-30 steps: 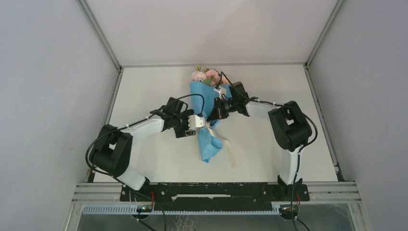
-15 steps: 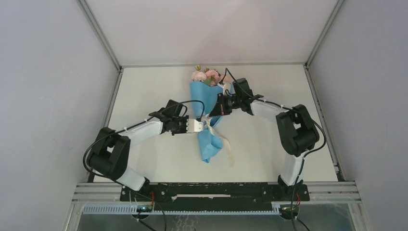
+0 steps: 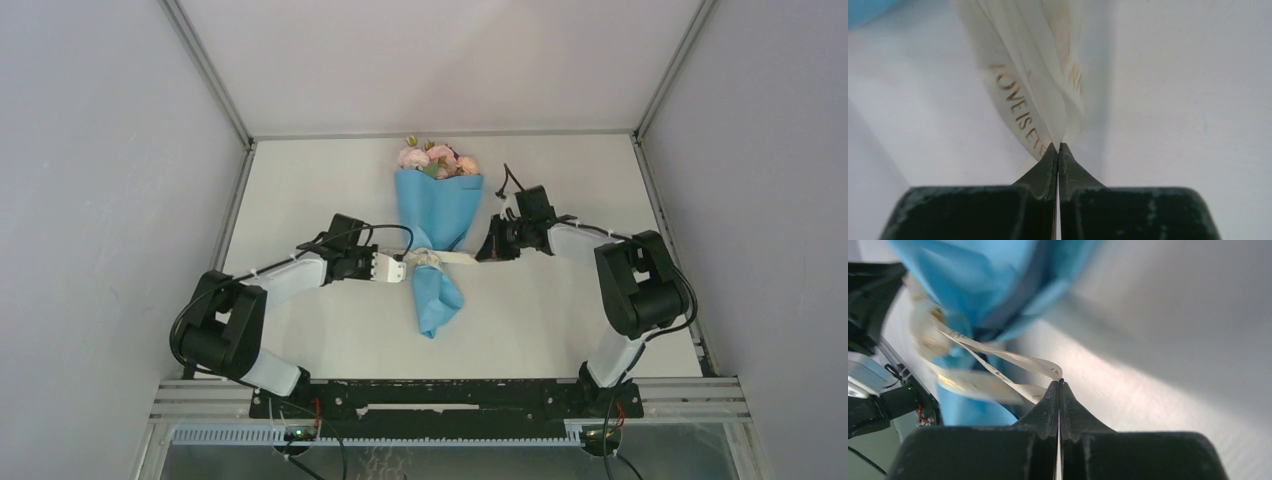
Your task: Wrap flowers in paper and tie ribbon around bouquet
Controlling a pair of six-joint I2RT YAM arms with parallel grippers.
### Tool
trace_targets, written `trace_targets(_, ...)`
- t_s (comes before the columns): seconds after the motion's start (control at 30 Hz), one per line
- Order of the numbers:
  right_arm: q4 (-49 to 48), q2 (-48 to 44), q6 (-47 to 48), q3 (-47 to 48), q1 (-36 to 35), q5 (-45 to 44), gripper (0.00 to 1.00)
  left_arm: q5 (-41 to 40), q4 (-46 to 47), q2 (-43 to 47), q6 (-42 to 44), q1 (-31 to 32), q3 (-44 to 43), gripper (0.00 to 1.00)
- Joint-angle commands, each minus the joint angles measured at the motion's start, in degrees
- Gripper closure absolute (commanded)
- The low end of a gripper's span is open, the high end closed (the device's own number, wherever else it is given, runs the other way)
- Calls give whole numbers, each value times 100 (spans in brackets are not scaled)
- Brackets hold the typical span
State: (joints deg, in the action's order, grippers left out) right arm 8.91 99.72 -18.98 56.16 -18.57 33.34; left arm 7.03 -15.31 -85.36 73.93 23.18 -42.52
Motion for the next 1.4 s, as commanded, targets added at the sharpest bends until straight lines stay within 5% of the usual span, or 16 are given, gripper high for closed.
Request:
trace_targets(0.0, 265, -515, 49, -455, 275, -527, 100, -109, 441, -13, 873, -243, 95, 100)
trace_targets(0.43, 562, -477, -66, -994, 965, -631, 100, -59, 592, 11, 1886, -692, 288, 100)
trace_targets(1.37, 954, -909, -352, -1339, 750, -1077, 100, 169, 737, 156, 2666, -1385, 675, 100)
